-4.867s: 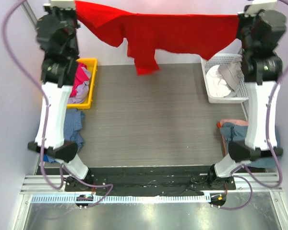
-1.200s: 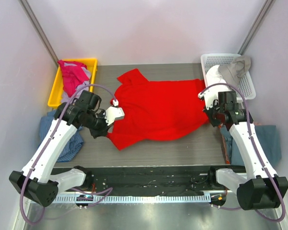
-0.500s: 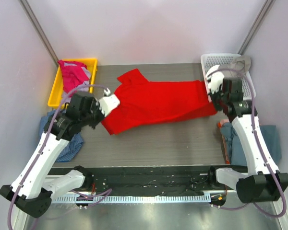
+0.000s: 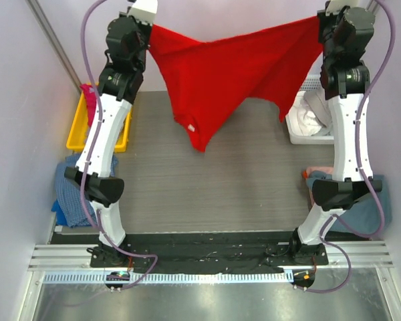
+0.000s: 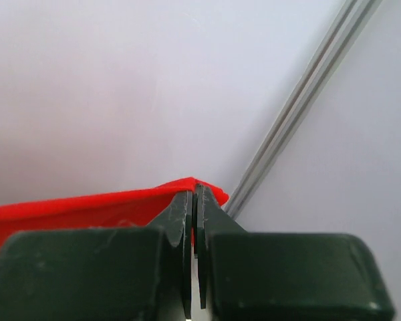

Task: Fold and stack the t-shirts
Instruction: Flatten out the tshirt

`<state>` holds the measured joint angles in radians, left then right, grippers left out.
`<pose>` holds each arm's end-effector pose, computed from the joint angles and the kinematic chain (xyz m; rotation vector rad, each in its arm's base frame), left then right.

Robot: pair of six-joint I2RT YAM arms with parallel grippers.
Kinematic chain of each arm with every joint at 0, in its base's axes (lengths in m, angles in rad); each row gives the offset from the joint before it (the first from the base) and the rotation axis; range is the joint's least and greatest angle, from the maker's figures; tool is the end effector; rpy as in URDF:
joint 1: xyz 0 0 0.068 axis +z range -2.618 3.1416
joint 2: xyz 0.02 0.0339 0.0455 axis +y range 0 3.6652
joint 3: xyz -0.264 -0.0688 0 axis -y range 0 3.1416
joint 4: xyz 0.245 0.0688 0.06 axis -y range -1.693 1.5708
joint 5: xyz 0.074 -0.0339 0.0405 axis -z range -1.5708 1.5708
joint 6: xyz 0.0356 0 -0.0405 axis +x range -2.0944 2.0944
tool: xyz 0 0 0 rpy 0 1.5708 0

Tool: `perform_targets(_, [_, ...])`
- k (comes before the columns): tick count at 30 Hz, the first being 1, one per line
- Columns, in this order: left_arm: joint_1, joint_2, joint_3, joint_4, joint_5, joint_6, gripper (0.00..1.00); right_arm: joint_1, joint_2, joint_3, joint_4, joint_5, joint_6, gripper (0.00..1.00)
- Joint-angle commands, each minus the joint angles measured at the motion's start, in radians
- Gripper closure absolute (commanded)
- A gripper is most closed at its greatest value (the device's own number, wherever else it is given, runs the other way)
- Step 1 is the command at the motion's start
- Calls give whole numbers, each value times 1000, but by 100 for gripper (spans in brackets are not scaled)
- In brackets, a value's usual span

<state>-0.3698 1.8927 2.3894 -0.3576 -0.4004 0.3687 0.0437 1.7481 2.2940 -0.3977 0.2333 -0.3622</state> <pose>0.3743 -0.1302 0.5482 0.2023 1.4348 0.2854 0.3523 0.0072 0.5679 -0.0976 1.4371 -0.4278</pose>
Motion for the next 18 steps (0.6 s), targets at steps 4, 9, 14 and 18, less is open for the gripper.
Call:
perform_targets(4, [15, -254, -80, 266, -52, -5, 100, -2, -195, -31, 161, 29, 8, 99])
perform_targets(9, [12, -493, -280, 192, -17, -11, 100, -2, -393, -244, 96, 8, 11, 99])
perform_targets(14, [14, -701, -384, 71, -12, -36, 100, -2, -573, -326, -48, 5, 34, 99])
perform_targets(18, [14, -837, -413, -67, 47, -120, 100, -2, -676, -340, -214, -38, 95, 99])
